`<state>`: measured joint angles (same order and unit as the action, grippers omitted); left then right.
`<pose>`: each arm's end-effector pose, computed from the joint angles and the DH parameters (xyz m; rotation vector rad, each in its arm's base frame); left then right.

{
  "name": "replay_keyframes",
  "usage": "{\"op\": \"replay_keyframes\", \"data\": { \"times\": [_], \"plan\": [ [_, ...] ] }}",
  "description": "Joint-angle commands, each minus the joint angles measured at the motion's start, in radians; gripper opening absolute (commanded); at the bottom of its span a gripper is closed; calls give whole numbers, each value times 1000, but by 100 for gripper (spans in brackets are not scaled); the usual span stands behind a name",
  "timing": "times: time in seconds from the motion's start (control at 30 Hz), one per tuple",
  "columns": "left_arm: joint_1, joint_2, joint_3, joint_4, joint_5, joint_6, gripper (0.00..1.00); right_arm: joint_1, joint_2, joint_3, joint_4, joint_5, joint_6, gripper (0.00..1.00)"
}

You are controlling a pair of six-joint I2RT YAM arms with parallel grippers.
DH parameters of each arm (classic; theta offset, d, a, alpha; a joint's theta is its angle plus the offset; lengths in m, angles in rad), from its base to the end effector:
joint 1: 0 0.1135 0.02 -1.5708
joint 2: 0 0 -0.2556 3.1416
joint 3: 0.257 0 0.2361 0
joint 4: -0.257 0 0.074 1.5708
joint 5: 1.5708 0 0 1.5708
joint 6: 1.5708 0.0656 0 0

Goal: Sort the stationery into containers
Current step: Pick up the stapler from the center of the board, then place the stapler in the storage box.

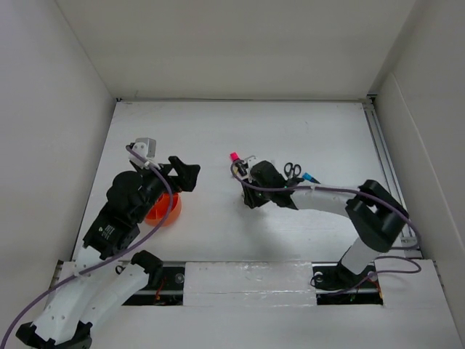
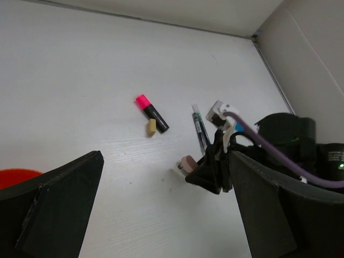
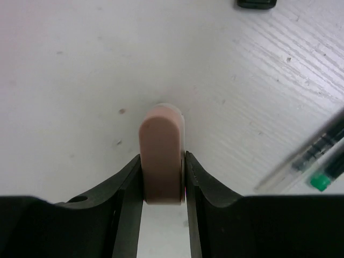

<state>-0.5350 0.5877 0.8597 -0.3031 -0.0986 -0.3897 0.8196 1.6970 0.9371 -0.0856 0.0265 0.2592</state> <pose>0.1326 -0.0711 0.3700 0.0408 1.6384 -0.6356 0.2413 0.2558 0.1488 -0.6707 2.3756 0.4530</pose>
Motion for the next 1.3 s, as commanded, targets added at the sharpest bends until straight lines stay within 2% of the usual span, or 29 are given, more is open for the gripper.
{"op": "replay_keyframes", "data": {
  "times": [0.0,0.1,0.33,0.57,0.8,0.93,1.1,1.27],
  "plan": [
    [1,27,13,65,143,14,100,-10,-190,-59,209,-226,51,0],
    [1,37,13,96,282,34,100,-1,-315,-147,381,-463,51,0],
    [1,35,4,148,522,84,100,23,-373,-207,559,-689,72,0],
    [1,1,-5,168,618,104,100,13,-382,-225,708,-888,104,0],
    [1,1,-14,188,761,104,100,-7,-430,-235,874,-987,190,0],
    [1,11,-14,200,819,114,100,3,-439,-198,914,-998,224,0],
    [1,0,-14,222,829,104,100,22,-433,-164,1067,-973,324,0],
    [1,-23,-24,259,777,78,100,41,-378,-155,1320,-909,475,0]
  ]
}}
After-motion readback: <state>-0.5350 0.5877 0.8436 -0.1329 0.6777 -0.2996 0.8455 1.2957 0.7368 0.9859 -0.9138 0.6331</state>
